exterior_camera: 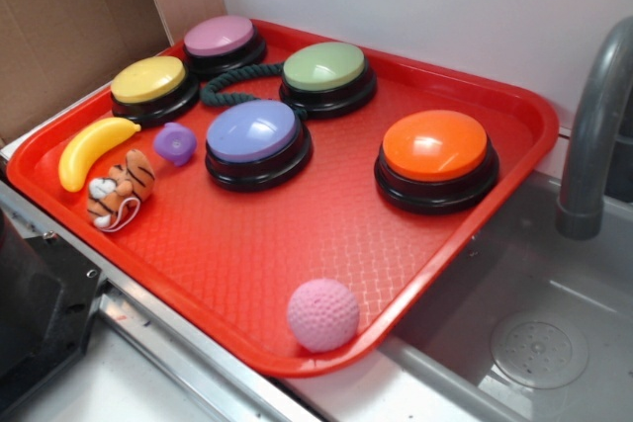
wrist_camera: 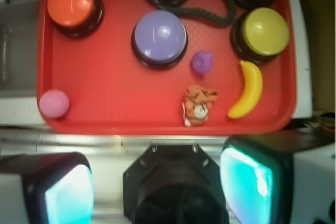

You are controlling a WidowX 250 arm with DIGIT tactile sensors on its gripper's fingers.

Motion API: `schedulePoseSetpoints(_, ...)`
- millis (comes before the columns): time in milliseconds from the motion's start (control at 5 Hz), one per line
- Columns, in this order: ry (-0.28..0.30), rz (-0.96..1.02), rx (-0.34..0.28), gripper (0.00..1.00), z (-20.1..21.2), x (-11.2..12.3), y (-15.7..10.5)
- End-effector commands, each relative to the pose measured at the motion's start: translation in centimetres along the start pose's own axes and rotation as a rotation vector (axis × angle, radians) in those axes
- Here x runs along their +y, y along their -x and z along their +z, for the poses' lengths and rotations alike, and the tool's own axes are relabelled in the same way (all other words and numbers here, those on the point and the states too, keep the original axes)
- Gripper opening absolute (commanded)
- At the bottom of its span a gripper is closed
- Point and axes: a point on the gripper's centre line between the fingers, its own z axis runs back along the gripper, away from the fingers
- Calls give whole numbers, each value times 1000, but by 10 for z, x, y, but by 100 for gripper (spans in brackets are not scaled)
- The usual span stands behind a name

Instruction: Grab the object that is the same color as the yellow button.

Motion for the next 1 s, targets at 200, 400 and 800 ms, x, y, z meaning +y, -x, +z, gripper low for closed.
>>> schedulePoseSetpoints(200, 31, 209, -61, 100, -77, 77, -13)
schedulePoseSetpoints(400, -11, 280, -66, 100, -99, 92, -16)
schedulePoseSetpoints(800, -112, 333, -80, 100, -146, 118, -27)
